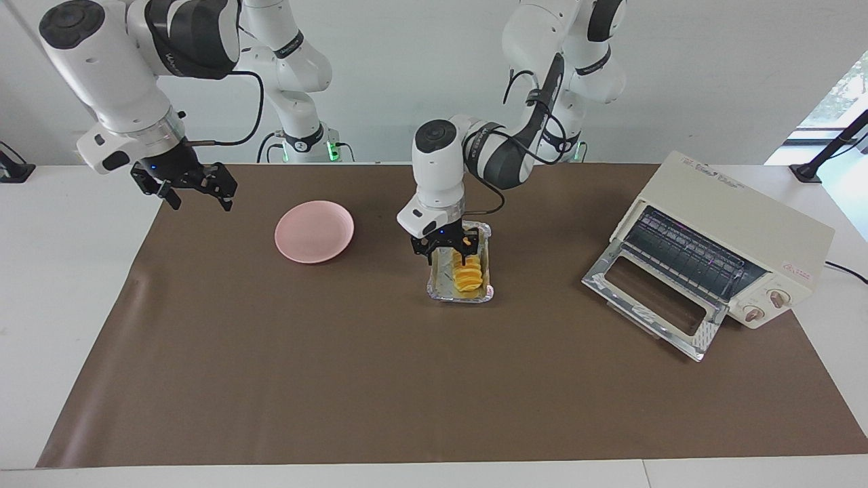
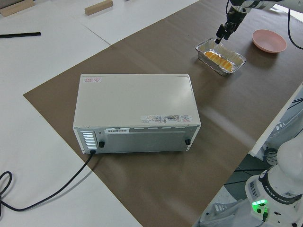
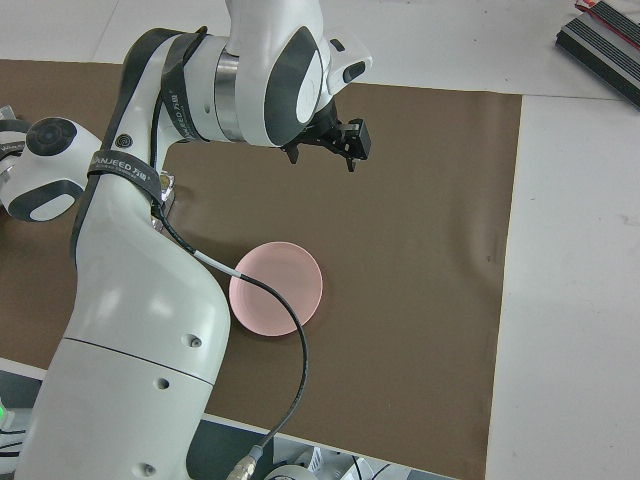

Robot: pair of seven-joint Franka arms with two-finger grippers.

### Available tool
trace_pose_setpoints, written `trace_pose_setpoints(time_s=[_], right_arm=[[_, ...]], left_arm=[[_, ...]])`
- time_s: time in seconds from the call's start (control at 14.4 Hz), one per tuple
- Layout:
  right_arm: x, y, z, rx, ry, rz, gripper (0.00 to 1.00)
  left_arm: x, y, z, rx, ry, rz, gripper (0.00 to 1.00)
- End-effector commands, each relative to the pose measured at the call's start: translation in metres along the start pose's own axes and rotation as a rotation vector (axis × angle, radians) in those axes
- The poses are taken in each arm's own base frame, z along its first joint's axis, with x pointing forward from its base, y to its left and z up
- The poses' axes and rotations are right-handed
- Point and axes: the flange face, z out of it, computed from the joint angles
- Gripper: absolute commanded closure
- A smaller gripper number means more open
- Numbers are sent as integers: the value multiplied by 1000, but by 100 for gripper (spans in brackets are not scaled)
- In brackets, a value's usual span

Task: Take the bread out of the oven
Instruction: 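Release the foil tray on the table and retract the left gripper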

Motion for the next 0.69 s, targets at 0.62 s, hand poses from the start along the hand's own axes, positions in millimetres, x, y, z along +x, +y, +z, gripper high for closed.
trace_pose_setpoints(time_s=[0.62], right_arm=[[-6, 0, -1, -18, -5, 2, 0]], left_arm=[[36, -302, -137, 13, -69, 43, 0]])
